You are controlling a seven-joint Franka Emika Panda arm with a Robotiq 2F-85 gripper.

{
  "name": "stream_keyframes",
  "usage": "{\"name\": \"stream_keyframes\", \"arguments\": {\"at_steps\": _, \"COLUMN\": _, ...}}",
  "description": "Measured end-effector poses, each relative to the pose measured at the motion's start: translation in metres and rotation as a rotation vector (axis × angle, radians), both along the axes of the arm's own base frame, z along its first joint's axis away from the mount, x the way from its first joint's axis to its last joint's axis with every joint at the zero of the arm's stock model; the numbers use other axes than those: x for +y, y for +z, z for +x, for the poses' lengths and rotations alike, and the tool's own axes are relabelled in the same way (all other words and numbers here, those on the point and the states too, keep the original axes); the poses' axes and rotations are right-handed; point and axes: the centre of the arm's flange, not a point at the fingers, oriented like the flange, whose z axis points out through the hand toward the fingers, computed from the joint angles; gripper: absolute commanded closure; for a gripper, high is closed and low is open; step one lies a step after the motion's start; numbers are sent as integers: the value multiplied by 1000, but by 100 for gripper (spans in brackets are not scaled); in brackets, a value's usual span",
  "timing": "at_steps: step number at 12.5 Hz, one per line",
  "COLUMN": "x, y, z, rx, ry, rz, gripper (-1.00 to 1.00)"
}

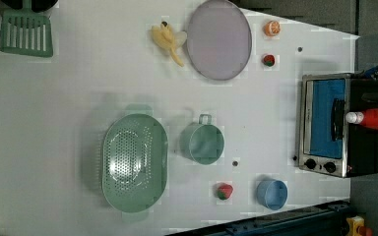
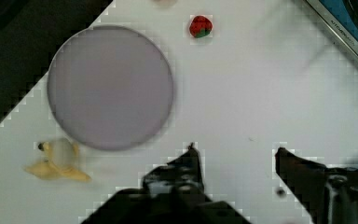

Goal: Pick Ketchup from oven and place it on table.

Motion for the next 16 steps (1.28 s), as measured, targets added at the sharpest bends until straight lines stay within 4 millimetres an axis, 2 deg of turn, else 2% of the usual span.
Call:
{"name": "stream_keyframes", "arguments": {"at_steps": 2, "x": -12, "y": 2, "z": -55, "rx": 137, "ry": -34, "rz": 44, "gripper": -82}}
{"name": "stream_keyframes", "arguments": {"at_steps": 3, "x": -23, "y": 20, "z": -77, "rx": 114, "ry": -49, "rz": 34, "gripper": -100}}
{"name": "stream_keyframes", "arguments": {"at_steps": 4, "x": -36, "y": 45, "z": -90, "rx": 53, "ry": -67, "rz": 27, "gripper": -100}}
{"name": "stream_keyframes", "arguments": {"at_steps": 5, "x": -49, "y": 68, "z": -101, "rx": -6, "ry": -92, "rz": 39, "gripper": -100}}
{"name": "stream_keyframes", "arguments": {"at_steps": 7, "x": -67, "y": 99, "z": -112, "rx": -77, "ry": -127, "rz": 25, "gripper": -100}}
{"name": "stream_keyframes", "arguments": {"at_steps": 9, "x": -85, "y": 109, "z": -110, "rx": -97, "ry": -155, "rz": 43, "gripper": -100}}
{"name": "stream_keyframes", "arguments": {"at_steps": 10, "x": -94, "y": 105, "z": -106, "rx": -103, "ry": -170, "rz": 44, "gripper": -100}}
{"name": "stream_keyframes", "arguments": {"at_steps": 12, "x": -120, "y": 79, "z": -89, "rx": -69, "ry": -222, "rz": 71, "gripper": -100}}
{"name": "stream_keyframes", "arguments": {"at_steps": 16, "x": -190, "y": -12, "z": -48, "rx": -15, "ry": -357, "rz": 48, "gripper": -100}}
